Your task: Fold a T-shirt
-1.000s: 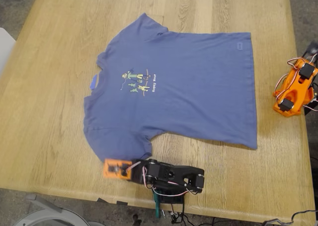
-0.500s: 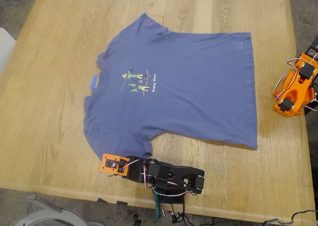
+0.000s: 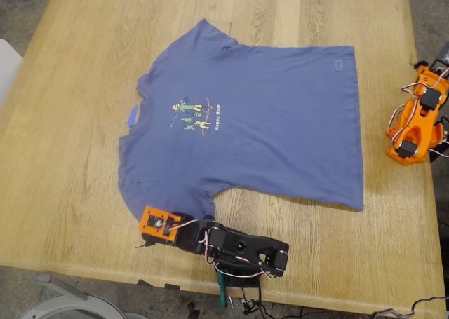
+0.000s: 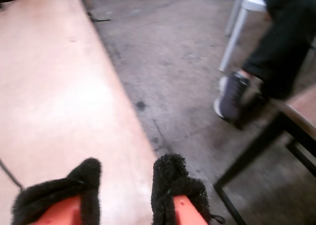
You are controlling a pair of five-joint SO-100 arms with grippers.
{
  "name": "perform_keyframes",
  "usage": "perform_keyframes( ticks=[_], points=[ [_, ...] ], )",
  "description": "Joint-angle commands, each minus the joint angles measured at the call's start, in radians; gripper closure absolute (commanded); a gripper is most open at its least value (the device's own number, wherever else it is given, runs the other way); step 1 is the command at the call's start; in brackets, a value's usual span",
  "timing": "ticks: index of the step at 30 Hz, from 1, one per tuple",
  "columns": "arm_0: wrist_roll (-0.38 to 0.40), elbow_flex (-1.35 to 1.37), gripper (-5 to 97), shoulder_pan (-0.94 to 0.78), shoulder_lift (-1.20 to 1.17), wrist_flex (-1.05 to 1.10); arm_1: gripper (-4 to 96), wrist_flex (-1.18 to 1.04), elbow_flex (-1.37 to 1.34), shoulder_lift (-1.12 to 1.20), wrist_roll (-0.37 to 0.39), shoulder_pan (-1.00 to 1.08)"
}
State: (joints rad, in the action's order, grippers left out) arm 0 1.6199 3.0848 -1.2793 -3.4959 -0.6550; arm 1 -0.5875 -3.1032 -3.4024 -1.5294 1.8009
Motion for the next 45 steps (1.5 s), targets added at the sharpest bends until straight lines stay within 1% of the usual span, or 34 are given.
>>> perform_keyframes(
  ticks=[1,4,5,6,8,11,13,16,17,18,19,20,25,28,30,35,38,43,45],
  points=[
    [0.002,-0.049,55,0.060,-0.115,0.067,66.3,0.023,0.075,-0.008,0.012,-0.137],
    [-0.011,-0.021,38,0.121,-0.115,0.129,61.7,0.008,0.133,-0.006,0.015,-0.276],
    [-0.008,-0.021,34,0.143,-0.115,0.137,61.2,0.000,0.152,-0.006,0.008,-0.310],
    [0.006,-0.021,31,0.164,-0.115,0.146,59.7,-0.008,0.169,-0.006,0.002,-0.337],
    [0.015,-0.032,30,0.199,-0.115,0.147,57.5,-0.018,0.196,-0.006,-0.009,-0.391],
    [0.026,-0.063,29,0.212,-0.115,0.110,57.0,0.002,0.225,-0.006,-0.044,-0.472],
    [0.041,-0.094,28,0.192,-0.115,0.046,55.0,0.038,0.230,-0.006,-0.015,-0.522],
    [0.074,-0.149,28,0.166,-0.114,-0.048,54.7,0.032,0.252,-0.005,-0.031,-0.575],
    [0.084,-0.164,28,0.164,-0.114,-0.061,52.5,0.031,0.256,-0.005,-0.029,-0.583],
    [0.097,-0.183,27,0.166,-0.114,-0.074,50.1,0.046,0.256,-0.005,-0.041,-0.588],
    [0.115,-0.199,27,0.175,-0.112,-0.075,47.6,0.060,0.262,-0.006,-0.081,-0.592],
    [0.127,-0.216,26,0.190,-0.112,-0.077,47.6,0.040,0.278,-0.006,-0.081,-0.606],
    [0.137,-0.268,20,0.298,-0.107,-0.086,47.7,-0.144,0.380,-0.005,-0.135,-0.695],
    [0.138,-0.336,17,0.371,-0.069,-0.173,47.7,-0.305,0.463,-0.003,-0.161,-0.746],
    [0.132,-0.388,17,0.391,-0.025,-0.221,47.8,-0.411,0.520,-0.002,-0.175,-0.788],
    [0.107,-0.597,18,0.420,0.170,-0.362,48.9,-0.643,0.646,0.000,-0.281,-0.908],
    [0.110,-0.750,17,0.480,0.305,-0.471,49.2,-0.712,0.692,0.002,-0.336,-0.965],
    [0.110,-0.919,17,0.554,0.460,-0.584,49.3,-0.790,0.756,0.015,-0.382,-0.992],
    [0.097,-0.957,17,0.577,0.497,-0.630,49.4,-0.819,0.781,0.028,-0.403,-1.009]
  ],
)
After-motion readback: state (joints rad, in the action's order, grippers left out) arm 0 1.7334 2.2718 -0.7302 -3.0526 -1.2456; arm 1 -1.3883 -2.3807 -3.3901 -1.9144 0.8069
